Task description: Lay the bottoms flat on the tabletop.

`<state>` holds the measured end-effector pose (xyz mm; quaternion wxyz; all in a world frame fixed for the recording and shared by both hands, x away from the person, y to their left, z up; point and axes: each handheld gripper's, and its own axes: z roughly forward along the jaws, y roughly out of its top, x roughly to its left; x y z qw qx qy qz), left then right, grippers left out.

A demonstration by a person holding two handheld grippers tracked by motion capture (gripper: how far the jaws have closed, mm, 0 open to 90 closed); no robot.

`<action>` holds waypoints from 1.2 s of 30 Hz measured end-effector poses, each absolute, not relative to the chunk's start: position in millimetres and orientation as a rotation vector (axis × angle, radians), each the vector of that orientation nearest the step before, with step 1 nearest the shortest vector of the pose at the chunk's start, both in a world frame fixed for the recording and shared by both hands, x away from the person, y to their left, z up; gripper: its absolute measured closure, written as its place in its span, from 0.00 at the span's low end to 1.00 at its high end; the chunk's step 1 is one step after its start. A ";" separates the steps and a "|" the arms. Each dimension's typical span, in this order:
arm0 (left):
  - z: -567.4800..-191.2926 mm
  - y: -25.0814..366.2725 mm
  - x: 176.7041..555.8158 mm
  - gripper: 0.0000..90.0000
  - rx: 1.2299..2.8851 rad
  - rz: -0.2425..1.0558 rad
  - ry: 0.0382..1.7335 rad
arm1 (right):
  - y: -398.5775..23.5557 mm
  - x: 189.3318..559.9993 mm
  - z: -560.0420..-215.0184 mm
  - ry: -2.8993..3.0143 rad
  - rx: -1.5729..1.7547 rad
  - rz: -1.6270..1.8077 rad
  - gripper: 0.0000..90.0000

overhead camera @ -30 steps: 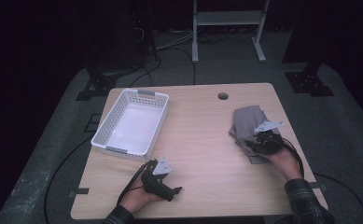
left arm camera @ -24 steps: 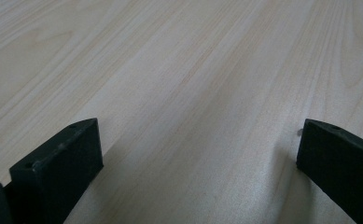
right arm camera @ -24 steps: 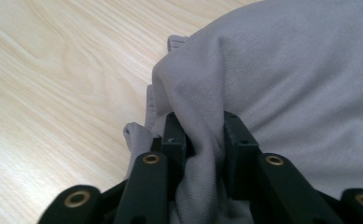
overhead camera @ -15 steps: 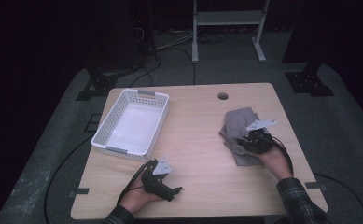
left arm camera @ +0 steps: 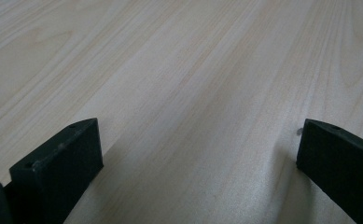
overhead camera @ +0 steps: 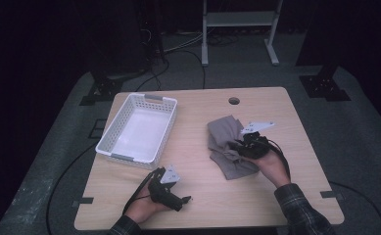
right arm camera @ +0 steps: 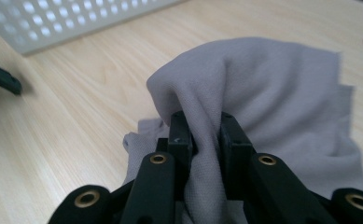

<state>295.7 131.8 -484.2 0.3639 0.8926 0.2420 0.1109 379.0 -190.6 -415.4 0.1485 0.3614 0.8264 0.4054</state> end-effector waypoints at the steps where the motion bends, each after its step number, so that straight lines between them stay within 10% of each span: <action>1: -484.2 131.8 295.7 0.00 2.297 0.285 0.623 | -190.6 379.0 -415.4 2.376 1.039 1.166 0.86; 36: -484.3 132.3 295.0 0.00 2.294 0.285 0.629 | -314.0 404.9 -456.8 2.150 1.507 0.859 0.81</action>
